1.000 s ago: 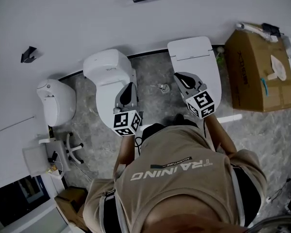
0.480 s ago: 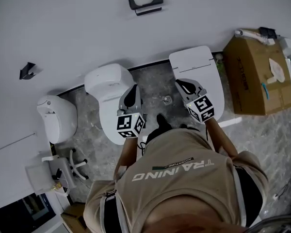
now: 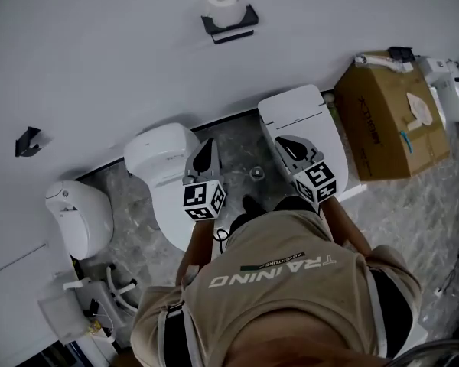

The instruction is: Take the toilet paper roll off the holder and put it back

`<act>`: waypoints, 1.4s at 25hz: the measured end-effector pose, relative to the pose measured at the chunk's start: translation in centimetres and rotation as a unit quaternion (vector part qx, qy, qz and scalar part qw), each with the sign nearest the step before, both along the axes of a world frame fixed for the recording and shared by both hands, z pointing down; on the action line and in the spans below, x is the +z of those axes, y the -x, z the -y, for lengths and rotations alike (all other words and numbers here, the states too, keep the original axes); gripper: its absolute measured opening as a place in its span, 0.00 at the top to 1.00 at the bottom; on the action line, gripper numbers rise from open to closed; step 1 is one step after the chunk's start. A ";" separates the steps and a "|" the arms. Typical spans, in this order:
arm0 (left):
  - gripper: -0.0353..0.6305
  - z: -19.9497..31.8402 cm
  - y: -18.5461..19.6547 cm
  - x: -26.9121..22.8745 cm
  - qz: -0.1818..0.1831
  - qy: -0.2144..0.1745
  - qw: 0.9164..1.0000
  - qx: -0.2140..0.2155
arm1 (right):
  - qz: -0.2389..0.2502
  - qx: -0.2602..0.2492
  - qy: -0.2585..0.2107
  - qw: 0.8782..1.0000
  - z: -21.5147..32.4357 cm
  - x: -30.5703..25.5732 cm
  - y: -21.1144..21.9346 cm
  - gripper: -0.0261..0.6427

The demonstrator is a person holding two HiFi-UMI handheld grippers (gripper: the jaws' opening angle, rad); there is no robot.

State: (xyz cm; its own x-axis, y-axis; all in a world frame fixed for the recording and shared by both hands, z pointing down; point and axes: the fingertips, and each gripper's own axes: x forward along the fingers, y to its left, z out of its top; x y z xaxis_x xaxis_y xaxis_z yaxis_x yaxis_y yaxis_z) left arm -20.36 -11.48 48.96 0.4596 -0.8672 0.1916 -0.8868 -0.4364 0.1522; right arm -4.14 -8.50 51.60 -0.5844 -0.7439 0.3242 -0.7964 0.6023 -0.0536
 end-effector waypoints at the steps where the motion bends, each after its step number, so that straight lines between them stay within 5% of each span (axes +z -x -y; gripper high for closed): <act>1: 0.94 0.2 -0.2 0.1 -0.004 0.001 1.000 0.004 | -0.007 0.001 0.003 1.000 0.0 0.3 0.1 0.94; 10: 0.94 2.4 -0.8 1.5 -0.008 0.027 1.000 0.010 | -0.001 0.000 0.004 1.000 3.2 1.2 0.5 0.94; 22: 0.94 11.2 -5.5 -0.8 0.038 0.014 0.999 -0.002 | 0.086 -0.005 -0.029 0.996 13.6 -1.7 -2.6 0.94; 26: 0.94 13.9 -7.4 -1.4 0.018 0.018 1.000 -0.008 | 0.088 -0.019 -0.027 0.996 16.3 -1.8 -4.0 0.94; 35: 0.94 18.5 -8.1 -1.4 0.049 0.009 0.998 -0.027 | 0.083 -0.034 -0.020 0.996 20.7 -2.4 -5.4 0.94</act>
